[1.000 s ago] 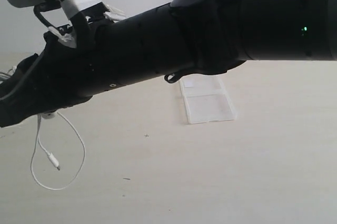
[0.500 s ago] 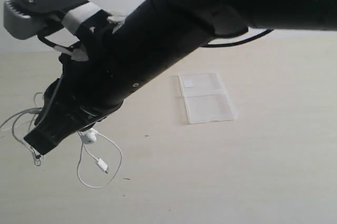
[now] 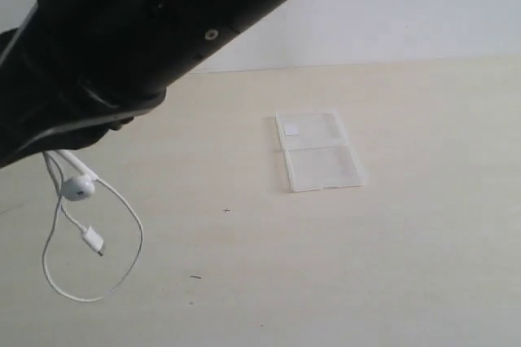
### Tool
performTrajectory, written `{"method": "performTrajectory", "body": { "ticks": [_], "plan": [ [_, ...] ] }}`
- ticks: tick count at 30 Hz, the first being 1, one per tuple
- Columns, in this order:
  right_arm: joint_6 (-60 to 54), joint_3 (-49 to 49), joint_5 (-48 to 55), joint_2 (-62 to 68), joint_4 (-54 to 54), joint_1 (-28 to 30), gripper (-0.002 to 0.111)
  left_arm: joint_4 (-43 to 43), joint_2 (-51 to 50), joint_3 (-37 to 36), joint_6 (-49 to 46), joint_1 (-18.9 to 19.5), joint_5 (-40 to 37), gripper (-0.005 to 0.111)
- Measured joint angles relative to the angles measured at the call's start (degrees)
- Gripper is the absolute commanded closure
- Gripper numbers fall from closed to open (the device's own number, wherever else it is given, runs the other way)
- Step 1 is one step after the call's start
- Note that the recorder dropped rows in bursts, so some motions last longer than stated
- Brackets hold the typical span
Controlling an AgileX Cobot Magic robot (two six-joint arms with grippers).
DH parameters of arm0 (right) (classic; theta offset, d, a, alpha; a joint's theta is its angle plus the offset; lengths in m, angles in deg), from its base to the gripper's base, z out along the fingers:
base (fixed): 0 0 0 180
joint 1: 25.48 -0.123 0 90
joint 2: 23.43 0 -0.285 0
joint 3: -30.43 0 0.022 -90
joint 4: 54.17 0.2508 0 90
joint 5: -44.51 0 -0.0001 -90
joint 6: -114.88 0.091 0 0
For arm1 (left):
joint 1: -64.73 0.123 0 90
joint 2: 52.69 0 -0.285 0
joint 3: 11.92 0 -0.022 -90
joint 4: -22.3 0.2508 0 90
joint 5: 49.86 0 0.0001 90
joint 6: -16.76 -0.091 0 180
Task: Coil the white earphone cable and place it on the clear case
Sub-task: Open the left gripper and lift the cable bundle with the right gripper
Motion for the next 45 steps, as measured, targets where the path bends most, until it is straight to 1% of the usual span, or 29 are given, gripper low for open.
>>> {"method": "performTrajectory", "body": {
  "ticks": [6,15,30,32,34,38,40,41,42,43,45],
  "plan": [
    [-1.92,-0.37,0.00,-0.66,4.87,0.00,0.108,-2.69,0.00,-2.78,-0.11,0.00,3.10,0.107],
    [-2.25,-2.92,-0.35,-0.66,6.86,0.00,0.108,-4.76,0.00,-6.37,0.02,0.00,4.10,0.107],
    [-2.39,-3.29,-4.66,-0.66,8.09,0.00,0.108,-7.46,0.00,-6.59,0.02,0.00,5.37,0.106],
    [-2.39,-3.29,-5.37,-0.66,8.09,0.00,0.108,-7.74,0.00,-6.59,0.02,0.00,5.37,0.100],
    [-2.15,-3.29,-6.11,-0.66,8.09,0.00,0.108,-8.17,0.00,-6.59,0.02,0.00,5.49,0.087],
    [-0.78,-3.29,-7.54,-0.66,7.67,0.00,0.108,-8.50,0.11,-6.59,0.14,0.00,5.49,0.052],
    [1.07,-3.29,-8.70,-0.66,6.06,0.00,0.108,-8.54,0.52,-6.59,0.14,0.00,5.06,0.030],
    [2.26,-3.29,-9.30,-0.66,4.82,0.00,0.108,-8.54,0.77,-6.59,0.14,0.00,4.71,0.022],
    [3.60,-3.29,-9.79,-0.66,3.53,0.00,0.108,-8.54,1.04,-6.59,0.14,0.00,4.24,0.010],
    [5.10,-3.29,-10.05,-0.66,2.11,0.00,0.108,-8.54,1.32,-6.59,0.14,0.00,3.45,0.003],
    [7.92,-3.29,-10.82,-0.66,-0.53,0.00,0.108,-8.54,1.70,-6.59,-0.26,0.00,1.73,0.002]
  ]
}}
